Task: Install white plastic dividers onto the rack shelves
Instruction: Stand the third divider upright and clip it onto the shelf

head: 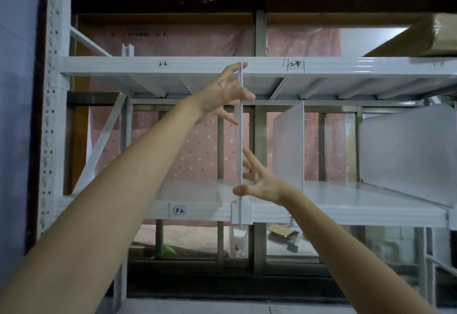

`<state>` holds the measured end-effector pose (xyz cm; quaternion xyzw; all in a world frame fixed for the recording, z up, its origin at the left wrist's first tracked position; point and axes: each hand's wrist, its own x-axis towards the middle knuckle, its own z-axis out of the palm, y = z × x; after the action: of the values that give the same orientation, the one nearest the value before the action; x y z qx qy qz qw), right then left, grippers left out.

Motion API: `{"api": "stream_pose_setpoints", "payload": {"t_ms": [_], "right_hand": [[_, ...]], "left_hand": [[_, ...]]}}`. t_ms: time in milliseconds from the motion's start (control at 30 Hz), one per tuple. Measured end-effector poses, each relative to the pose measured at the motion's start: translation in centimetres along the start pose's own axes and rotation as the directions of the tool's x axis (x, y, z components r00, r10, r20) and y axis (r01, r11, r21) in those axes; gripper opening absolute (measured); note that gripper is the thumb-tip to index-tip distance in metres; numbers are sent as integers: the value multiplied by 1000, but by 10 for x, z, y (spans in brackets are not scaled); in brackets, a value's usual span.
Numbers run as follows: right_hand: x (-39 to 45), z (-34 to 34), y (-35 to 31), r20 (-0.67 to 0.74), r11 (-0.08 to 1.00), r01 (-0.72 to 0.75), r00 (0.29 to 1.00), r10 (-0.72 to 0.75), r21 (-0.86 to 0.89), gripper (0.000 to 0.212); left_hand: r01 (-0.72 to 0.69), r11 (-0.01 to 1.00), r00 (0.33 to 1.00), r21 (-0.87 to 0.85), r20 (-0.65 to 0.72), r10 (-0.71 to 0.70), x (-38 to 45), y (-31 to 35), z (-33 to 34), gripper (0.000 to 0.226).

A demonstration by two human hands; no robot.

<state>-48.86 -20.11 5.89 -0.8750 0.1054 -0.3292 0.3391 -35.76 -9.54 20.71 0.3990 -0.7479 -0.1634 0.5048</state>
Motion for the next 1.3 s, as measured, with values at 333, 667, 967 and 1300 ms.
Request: {"api": "stream_pose_setpoints", "payload": {"t_ms": [333,667,967,1300], "right_hand": [[61,-25,48,-57,999,1,998,-3,-34,119],[95,-40,77,-90,999,-23,996,19,-48,121],[106,-56,95,-107,995,-76,992,70,-58,120],[120,-67,117,-91,997,-74,993,71,-33,115]], "left_hand": [[-50,998,998,24,-29,51,51,-51,-23,78],[-30,996,999,-85,30,33,98,-98,-41,100],[-44,994,999,-99,-11,44,124,-124,-36,82],[-10,991,1000,-135,-8,9,146,-144,-34,105]]}}
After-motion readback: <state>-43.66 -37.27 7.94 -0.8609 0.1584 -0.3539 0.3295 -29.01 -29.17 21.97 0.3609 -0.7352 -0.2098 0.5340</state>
